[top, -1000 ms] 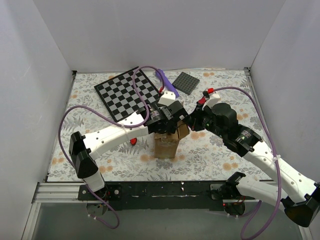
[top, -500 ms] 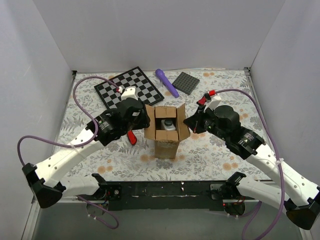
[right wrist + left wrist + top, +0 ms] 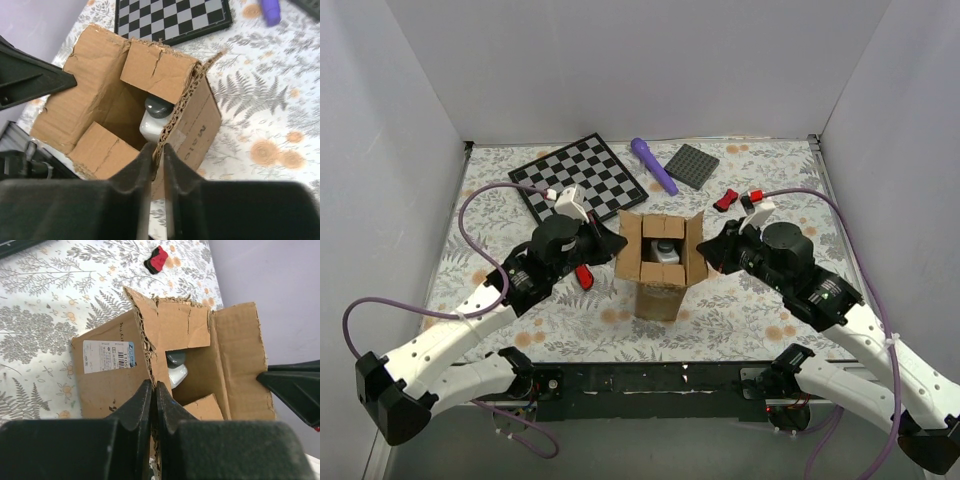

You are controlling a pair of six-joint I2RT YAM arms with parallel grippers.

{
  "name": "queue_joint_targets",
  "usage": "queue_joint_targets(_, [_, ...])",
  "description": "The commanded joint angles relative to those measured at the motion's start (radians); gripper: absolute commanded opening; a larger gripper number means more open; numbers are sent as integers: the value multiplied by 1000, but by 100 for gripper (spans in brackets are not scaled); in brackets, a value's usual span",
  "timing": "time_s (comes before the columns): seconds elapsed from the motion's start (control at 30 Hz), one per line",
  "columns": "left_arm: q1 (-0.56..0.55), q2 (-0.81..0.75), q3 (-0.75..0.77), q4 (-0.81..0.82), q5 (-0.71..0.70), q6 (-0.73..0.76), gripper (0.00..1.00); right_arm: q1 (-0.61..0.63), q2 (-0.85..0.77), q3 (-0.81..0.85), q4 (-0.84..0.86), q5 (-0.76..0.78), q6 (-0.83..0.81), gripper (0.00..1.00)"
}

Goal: Unpack the express box
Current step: Open the express box at the center of the board.

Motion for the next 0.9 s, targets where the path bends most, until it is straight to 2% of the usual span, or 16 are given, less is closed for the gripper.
queue_joint_targets(0.0, [0,-49,-102,87,72,-30,0,1,-48,30,21,4,-56,34])
queue_joint_targets(0.07, [0,-52,-85,84,44,-22,0,1,-54,50,16,13,-57,53])
queue_joint_targets(0.17, [0,-17,-28,44,32,-2,0,0,-62,88,21,21,-57,63])
queue_joint_targets(0.33, [0,13,15,21,30,15,0,1,-60,145,107,-65,-70,65])
queue_joint_targets(0.43, [0,27,35,10,13,24,0,1,-17,173,154,-166,-85,59])
queue_joint_targets(0.6, [0,43,44,6,3,35,0,6,145,326,67,-301,-94,34])
queue_joint_targets(0.73, [0,45,29,12,0,32,0,42,251,354,66,-303,-108,22])
queue_joint_targets(0.87, [0,28,4,13,-10,33,0,44,326,380,0,-289,-137,18])
